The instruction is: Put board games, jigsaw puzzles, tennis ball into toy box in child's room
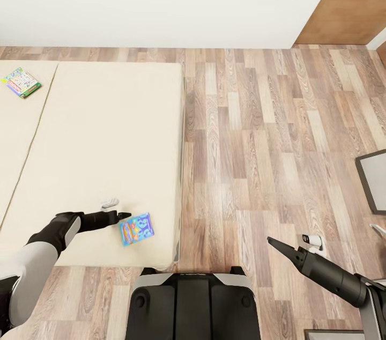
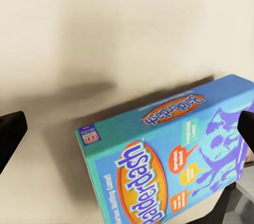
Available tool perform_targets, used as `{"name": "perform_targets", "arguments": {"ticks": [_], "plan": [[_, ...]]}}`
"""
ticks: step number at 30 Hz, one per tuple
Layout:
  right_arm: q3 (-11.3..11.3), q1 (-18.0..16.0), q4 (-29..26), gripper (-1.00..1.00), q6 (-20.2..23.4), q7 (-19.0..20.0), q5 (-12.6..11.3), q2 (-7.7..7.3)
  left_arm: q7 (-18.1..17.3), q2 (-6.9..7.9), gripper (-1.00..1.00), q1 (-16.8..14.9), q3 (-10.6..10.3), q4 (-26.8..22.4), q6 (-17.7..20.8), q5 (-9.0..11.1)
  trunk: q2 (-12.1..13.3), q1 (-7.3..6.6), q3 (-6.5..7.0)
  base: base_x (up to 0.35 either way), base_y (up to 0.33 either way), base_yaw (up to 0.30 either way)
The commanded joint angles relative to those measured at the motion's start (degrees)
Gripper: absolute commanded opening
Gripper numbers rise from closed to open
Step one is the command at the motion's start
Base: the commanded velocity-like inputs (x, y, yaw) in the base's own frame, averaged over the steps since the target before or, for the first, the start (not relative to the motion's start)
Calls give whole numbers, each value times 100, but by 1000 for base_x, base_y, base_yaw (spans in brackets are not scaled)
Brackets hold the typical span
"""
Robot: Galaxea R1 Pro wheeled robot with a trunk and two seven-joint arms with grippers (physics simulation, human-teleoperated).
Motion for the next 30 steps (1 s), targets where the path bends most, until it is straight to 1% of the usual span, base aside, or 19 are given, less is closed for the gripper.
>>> {"name": "perform_targets", "arguments": {"ticks": [1, 15, 23, 27, 29, 30], "plan": [[-3, -2, -1, 100, 49, 10, -11, 0, -30, -4, 100, -1, 45, -4, 45, -32, -9, 3, -6, 0, 0, 0], [-3, -2, -1, 100, 49, 10, -11, 2, -47, -19, 100, 2, 38, -4, 67, -42, -9, 3, -6, 0, 0, 0], [3, -2, -1, 100, 47, 10, -11, 7, -48, -20, 100, 15, 22, -4, 142, -47, -9, 3, -6, 0, 0, 0], [-1, -2, -1, 100, 47, 10, -11, 3, -38, -41, 100, 49, -50, -4, 280, -54, -9, 3, -6, 0, 0, 0], [-1, -2, -1, 100, 48, 10, -11, 3, -35, -73, 100, 62, -94, -4, 309, -56, -9, 3, -6, 0, 0, 0], [-2, -2, -1, 100, 47, 10, -11, 3, -33, -112, 100, 72, -146, -4, 328, -57, -9, 3, -6, 0, 0, 0]]}}
